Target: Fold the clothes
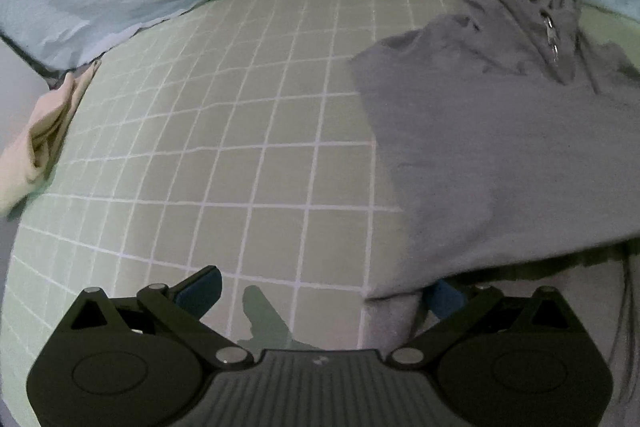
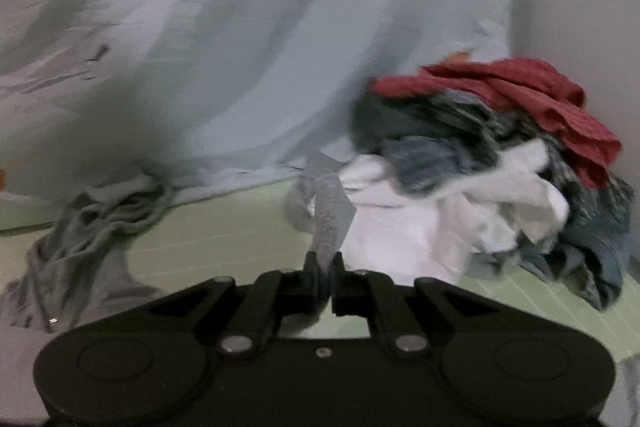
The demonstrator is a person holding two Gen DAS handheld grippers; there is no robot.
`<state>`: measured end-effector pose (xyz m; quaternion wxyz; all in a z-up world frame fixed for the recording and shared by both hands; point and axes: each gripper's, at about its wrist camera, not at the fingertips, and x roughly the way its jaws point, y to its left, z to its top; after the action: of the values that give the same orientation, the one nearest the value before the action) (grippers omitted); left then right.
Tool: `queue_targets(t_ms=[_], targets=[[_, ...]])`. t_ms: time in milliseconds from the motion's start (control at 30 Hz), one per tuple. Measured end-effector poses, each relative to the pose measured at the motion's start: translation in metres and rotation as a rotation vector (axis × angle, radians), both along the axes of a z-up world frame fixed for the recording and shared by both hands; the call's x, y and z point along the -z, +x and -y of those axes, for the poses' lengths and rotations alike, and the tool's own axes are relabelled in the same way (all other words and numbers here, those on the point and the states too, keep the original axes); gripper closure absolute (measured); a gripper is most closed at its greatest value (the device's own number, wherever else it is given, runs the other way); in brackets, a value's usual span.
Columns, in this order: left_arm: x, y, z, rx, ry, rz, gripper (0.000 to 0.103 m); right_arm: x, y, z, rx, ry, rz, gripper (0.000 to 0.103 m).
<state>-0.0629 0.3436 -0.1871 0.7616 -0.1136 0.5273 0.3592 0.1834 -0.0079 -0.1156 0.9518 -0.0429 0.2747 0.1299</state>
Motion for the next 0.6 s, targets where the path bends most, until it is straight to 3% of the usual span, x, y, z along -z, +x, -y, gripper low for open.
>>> queue_targets(t_ms=[200, 367, 433, 500, 600], targets=[[0.001, -0.009, -0.011, -0.053, -0.03, 0.022, 0.0, 0.023, 0.006, 0.015, 0.066, -0.037, -0.051, 0.097], [0.001, -0.012, -0.013, -0.072, -0.059, 0.023, 0.0, 0.058, 0.005, 0.028, 0.132, -0.052, -0.175, 0.095], [-0.001, -0.014, -0.013, -0.084, -0.075, 0.024, 0.0, 0.07, 0.004, 0.042, 0.201, 0.003, -0.242, 0.086], [-0.005, -0.018, -0.013, -0.09, -0.086, 0.037, 0.0, 0.074, 0.003, 0.051, 0.223, 0.038, -0.274, 0.06], [-0.013, -0.022, -0.01, -0.073, -0.093, 0.066, 0.0, 0.08, 0.001, 0.065, 0.257, 0.089, -0.321, 0.055]])
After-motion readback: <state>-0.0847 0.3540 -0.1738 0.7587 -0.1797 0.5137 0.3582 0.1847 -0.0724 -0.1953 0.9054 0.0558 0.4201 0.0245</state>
